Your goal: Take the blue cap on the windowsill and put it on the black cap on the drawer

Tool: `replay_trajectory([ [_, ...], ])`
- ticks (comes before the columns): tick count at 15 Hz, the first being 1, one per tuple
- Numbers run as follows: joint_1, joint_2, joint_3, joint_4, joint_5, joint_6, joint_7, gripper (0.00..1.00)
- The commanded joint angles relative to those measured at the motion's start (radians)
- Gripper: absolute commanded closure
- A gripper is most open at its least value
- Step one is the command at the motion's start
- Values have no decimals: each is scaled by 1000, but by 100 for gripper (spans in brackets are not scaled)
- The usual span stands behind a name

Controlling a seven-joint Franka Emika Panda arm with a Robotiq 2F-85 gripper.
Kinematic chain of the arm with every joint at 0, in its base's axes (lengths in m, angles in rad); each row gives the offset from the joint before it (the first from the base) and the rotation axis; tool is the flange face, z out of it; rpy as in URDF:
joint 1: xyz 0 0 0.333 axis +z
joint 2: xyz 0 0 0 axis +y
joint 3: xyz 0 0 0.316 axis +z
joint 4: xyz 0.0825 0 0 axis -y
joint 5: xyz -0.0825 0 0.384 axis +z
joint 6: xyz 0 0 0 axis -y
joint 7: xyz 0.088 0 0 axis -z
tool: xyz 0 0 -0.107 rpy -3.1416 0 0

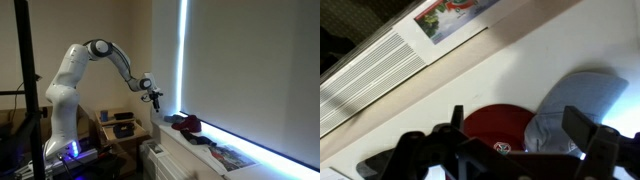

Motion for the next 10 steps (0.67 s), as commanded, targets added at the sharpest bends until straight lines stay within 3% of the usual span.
replay_trajectory([
  [1, 43, 247, -33, 245, 113, 112, 115, 0],
  [4, 81, 393, -88, 429, 176, 167, 207, 0],
  [8, 129, 560, -213, 677, 203, 97, 395, 0],
  [9, 110, 463, -156, 539, 190, 145, 313, 0],
  [10, 113, 488, -170, 572, 186, 140, 332, 0],
])
